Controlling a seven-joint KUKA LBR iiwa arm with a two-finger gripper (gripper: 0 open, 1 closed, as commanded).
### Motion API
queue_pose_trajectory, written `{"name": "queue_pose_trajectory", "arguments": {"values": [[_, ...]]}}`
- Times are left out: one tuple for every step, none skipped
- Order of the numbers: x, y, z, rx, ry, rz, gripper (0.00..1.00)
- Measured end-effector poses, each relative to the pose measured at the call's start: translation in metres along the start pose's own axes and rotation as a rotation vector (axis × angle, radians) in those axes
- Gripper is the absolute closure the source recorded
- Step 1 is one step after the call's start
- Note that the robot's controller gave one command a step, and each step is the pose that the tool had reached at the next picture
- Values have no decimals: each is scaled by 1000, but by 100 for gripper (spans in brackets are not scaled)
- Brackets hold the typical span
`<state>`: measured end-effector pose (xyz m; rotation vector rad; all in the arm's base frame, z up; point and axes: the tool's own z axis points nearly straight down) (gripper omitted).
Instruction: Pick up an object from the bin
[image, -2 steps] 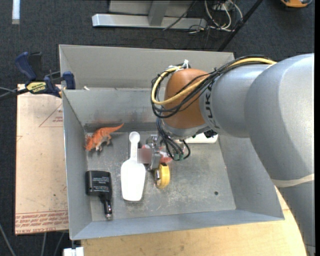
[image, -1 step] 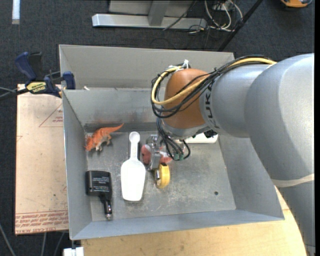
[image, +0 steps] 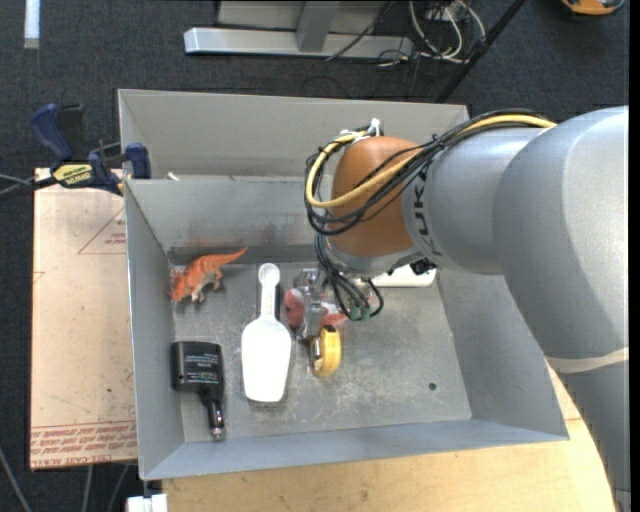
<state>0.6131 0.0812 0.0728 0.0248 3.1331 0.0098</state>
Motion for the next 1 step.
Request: {"name": "queue_pose_trajectory", "arguments": {"values": [[3,-11,-132,0,-3,-17,100]]}}
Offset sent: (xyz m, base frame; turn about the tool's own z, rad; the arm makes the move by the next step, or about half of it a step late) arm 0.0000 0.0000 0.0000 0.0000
